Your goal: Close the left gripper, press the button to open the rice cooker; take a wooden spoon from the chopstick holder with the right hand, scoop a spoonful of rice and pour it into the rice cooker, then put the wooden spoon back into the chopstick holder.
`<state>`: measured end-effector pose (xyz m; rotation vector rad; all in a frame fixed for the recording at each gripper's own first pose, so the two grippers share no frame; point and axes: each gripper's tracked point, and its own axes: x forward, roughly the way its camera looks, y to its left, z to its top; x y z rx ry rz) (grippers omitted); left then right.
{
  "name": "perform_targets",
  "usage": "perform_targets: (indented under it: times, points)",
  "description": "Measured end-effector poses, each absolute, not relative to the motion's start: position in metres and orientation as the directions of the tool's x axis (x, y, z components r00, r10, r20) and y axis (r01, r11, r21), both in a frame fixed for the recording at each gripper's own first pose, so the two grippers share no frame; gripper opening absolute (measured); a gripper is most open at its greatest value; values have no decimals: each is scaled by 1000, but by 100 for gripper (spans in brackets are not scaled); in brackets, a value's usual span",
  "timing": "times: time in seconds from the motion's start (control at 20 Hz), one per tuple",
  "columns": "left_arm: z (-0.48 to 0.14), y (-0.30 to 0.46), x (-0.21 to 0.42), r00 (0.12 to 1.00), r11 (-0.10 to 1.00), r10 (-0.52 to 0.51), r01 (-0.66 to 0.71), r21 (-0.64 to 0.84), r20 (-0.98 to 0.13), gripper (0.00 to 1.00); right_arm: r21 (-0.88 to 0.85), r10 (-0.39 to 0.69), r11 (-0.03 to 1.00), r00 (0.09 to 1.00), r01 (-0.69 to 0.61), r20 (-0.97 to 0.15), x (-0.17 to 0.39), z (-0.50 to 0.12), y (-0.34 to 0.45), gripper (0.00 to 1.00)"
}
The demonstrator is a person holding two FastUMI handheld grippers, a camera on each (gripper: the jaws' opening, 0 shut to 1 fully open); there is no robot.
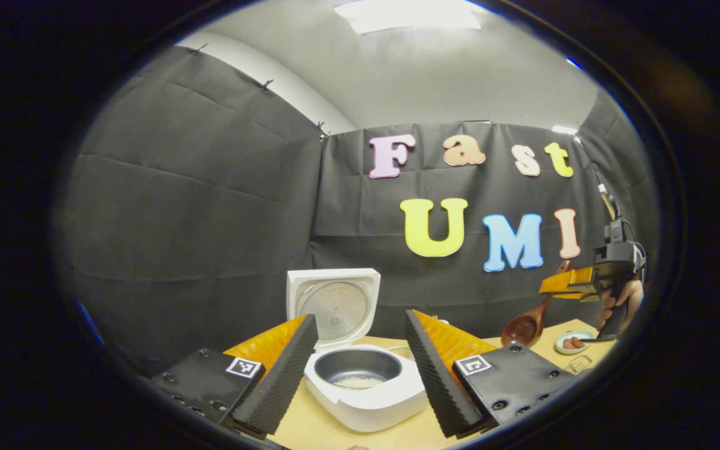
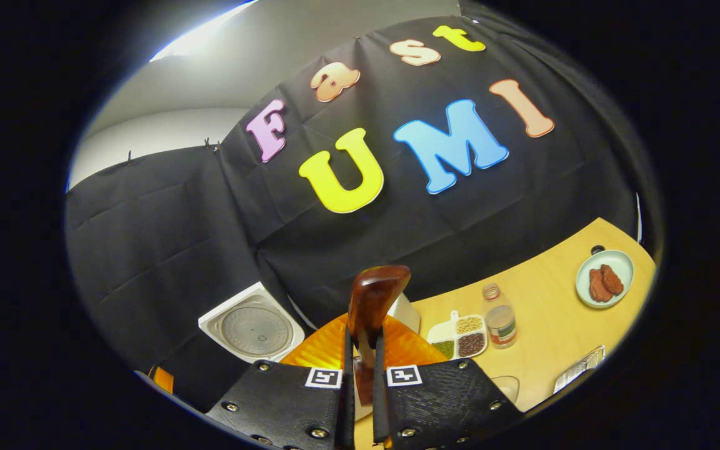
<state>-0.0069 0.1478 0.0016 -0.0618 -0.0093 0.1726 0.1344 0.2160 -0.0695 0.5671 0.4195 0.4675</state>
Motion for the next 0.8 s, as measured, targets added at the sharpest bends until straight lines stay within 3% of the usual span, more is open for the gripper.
perform_targets:
  times: [0.8]
  points:
    - [21,53,14,997,995,77,-76,-71,17,96,463,277,882,892,-89,-356,105,-133,26,12]
